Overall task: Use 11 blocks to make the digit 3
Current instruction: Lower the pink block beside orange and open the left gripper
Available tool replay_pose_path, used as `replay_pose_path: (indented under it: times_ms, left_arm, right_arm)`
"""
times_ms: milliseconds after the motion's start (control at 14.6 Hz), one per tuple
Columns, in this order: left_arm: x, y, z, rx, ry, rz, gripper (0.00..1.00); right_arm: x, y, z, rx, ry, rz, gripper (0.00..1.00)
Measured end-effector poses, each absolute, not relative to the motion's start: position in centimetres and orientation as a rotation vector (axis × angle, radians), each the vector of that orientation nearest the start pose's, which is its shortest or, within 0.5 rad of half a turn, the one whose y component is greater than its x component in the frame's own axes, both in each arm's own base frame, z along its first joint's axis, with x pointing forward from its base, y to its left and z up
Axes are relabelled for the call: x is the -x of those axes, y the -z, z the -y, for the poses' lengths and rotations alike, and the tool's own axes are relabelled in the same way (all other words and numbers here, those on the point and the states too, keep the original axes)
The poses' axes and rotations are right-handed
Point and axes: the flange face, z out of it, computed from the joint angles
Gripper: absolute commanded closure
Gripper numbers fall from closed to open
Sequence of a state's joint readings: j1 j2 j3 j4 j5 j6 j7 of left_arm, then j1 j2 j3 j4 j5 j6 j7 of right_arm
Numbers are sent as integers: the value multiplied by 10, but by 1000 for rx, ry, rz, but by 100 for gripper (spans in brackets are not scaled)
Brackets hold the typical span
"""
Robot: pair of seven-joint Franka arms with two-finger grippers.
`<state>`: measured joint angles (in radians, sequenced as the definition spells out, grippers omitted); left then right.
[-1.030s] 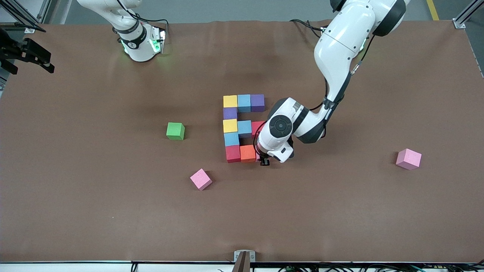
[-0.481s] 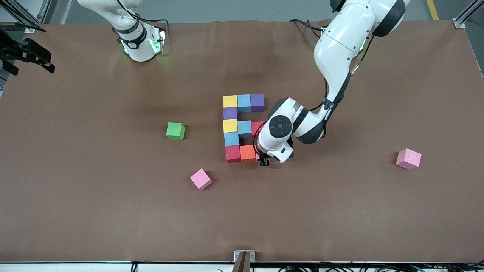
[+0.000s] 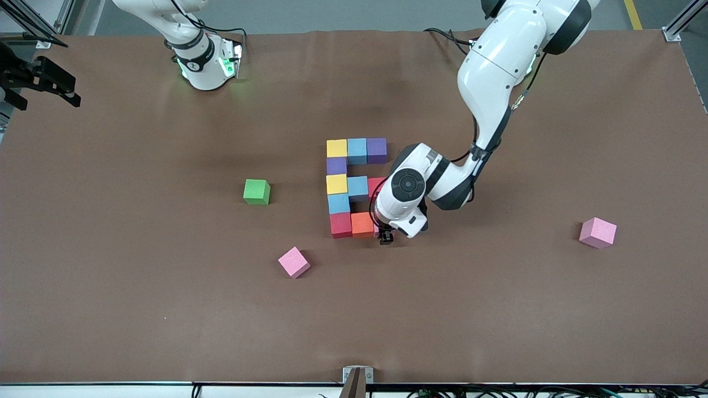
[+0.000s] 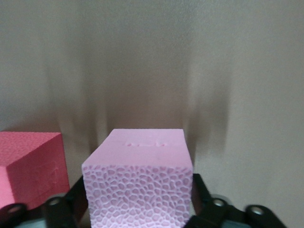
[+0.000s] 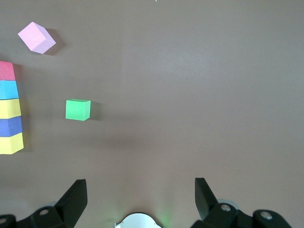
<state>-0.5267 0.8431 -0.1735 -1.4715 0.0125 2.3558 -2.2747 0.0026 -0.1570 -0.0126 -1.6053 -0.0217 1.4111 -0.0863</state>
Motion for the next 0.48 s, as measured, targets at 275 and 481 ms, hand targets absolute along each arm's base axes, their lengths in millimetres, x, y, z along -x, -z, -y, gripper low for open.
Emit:
replay_pose_path:
  times_ms: [275, 481]
  left_arm:
    - [-567, -192, 456, -2121, 161, -2208, 0]
    - [-574, -209, 458, -2099, 150, -2189, 0]
  right_arm:
    - [-487, -677, 8, 3157, -61, 116, 0]
    - [-487, -676, 8, 3156, -61, 116, 0]
